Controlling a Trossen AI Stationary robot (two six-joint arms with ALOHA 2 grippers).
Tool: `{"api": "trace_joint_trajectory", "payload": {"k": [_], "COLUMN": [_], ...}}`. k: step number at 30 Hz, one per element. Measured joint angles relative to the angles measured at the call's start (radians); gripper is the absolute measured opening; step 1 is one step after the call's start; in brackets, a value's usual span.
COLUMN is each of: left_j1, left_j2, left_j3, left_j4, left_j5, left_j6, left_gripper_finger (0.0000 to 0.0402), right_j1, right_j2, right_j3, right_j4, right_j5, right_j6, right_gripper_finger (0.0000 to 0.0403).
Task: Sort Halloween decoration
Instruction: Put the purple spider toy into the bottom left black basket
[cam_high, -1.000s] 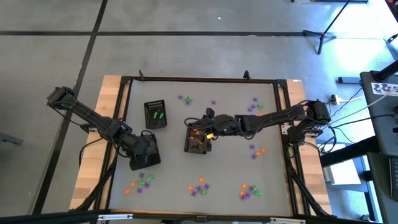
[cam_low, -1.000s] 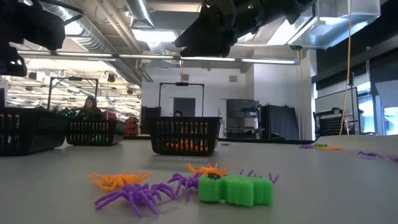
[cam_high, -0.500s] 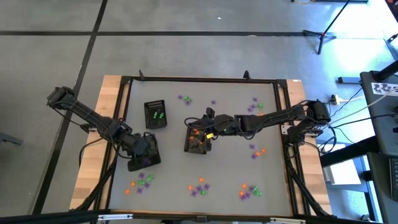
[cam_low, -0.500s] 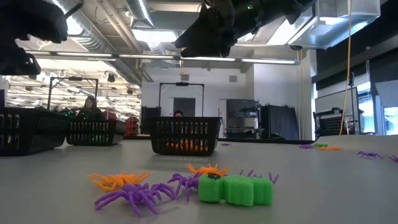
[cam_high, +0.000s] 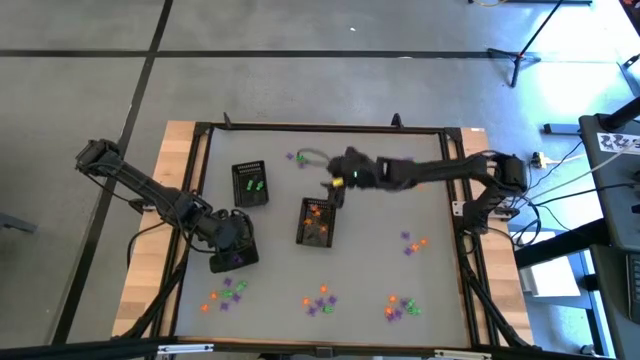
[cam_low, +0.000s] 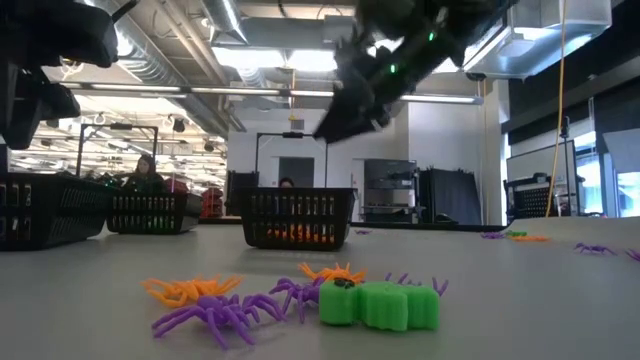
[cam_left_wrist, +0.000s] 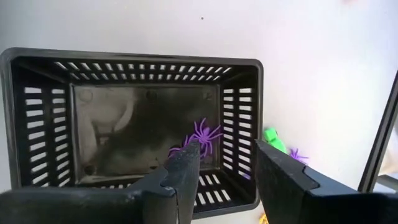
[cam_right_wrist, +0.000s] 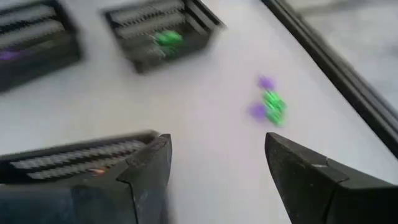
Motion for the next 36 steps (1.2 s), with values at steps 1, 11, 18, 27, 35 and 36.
{"api": "trace_joint_trajectory", "payload": {"k": [1,11,18,27,35,36], "left_j1": [0.0,0.0,0.005,0.086,0.102,0.102], "left_j2": [0.0,0.0,0.0,0.0,0.003,0.003], "left_j3": [0.0,0.0,0.0,0.0,0.0,0.0], "left_j4": [0.0,0.027,0.129,0.134,0.142,0.142], "left_j5": [-0.002,-0.422,-0.823,-0.822,-0.878,-0.882], "left_j6": [0.001,0.025,0.037,-0.067,-0.051,-0.05], "left_gripper_finger": [0.0137,0.0138,0.0138,0.0138,0.0137,0.0137], "right_j1": [-0.031,-0.289,-0.337,-0.334,-0.334,-0.334], "right_j2": [0.0,0.054,0.162,0.23,0.231,0.231], "right_j3": [0.0,0.001,0.0,0.0,0.0,0.0], "right_j4": [-0.014,-0.064,-0.076,-0.092,-0.147,-0.148], "right_j5": [-0.017,-0.095,-0.09,-0.062,-0.061,-0.062], "right_j6": [0.005,0.107,0.117,0.115,0.112,0.112], "right_gripper_finger": [0.0257,0.0257,0.0257,0.0257,0.0235,0.0226]}}
